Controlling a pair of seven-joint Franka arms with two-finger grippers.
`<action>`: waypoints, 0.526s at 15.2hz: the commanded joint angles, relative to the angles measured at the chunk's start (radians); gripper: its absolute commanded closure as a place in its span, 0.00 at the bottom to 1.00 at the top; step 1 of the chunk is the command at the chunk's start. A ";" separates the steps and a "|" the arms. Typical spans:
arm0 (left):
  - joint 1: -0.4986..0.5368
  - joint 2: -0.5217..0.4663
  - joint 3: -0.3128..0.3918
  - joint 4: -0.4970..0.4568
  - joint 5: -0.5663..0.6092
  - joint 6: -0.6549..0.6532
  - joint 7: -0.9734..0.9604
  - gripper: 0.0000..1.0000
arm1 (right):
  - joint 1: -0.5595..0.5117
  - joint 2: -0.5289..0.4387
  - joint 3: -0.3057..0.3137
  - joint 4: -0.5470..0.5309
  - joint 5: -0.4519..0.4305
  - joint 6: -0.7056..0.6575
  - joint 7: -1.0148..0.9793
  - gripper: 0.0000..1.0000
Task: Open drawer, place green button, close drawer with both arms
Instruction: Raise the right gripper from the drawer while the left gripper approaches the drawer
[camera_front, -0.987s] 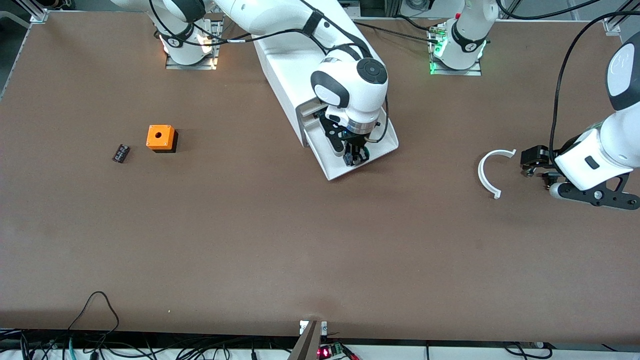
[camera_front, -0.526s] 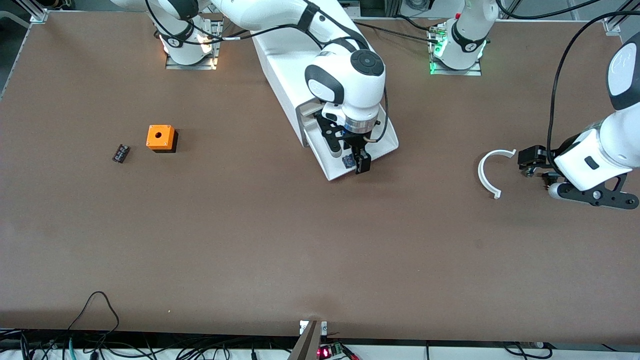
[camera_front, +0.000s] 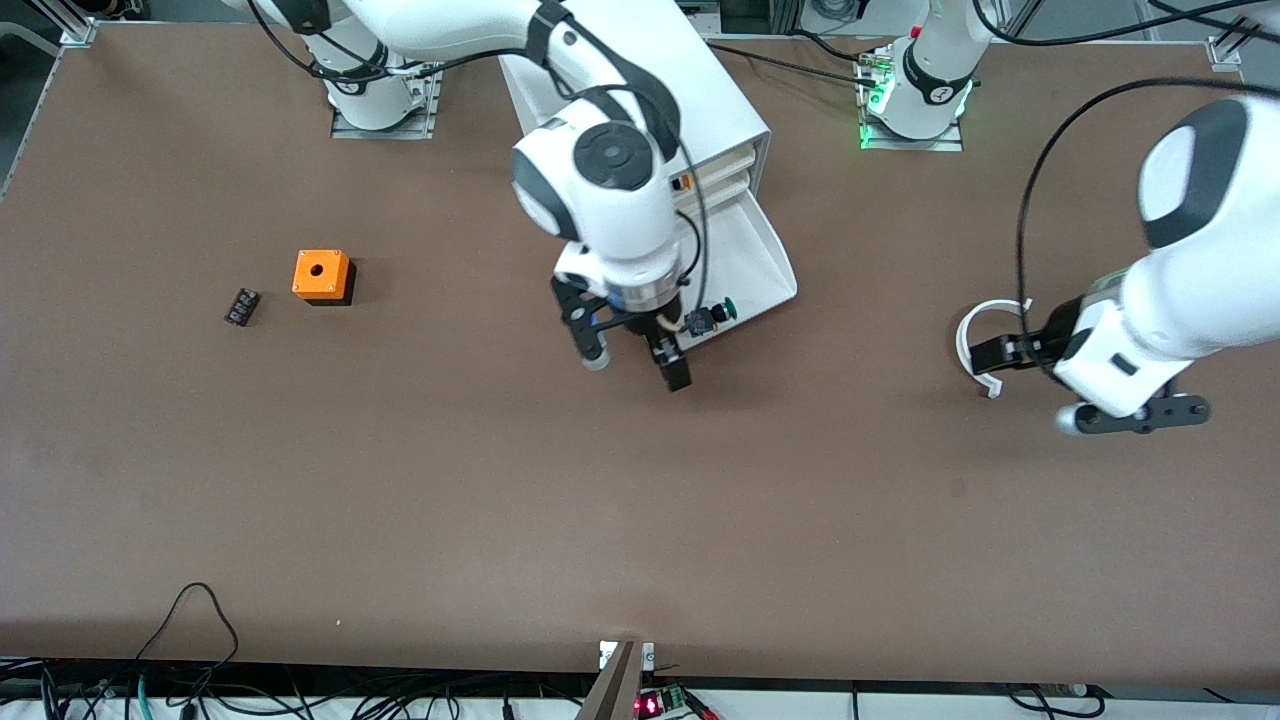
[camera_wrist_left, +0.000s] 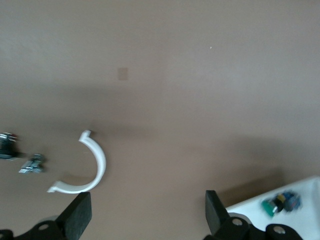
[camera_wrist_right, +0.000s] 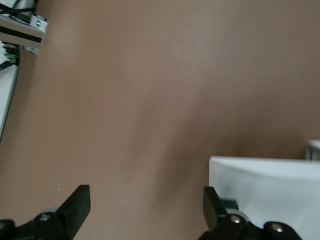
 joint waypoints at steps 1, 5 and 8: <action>-0.004 -0.016 -0.059 -0.165 -0.005 0.192 -0.183 0.00 | -0.049 -0.007 0.013 -0.007 0.021 -0.013 -0.240 0.00; -0.079 0.019 -0.062 -0.303 -0.003 0.449 -0.382 0.00 | -0.150 -0.009 0.012 -0.044 0.126 -0.016 -0.606 0.00; -0.128 0.054 -0.062 -0.371 -0.002 0.551 -0.424 0.01 | -0.216 -0.013 0.007 -0.084 0.141 -0.038 -0.834 0.00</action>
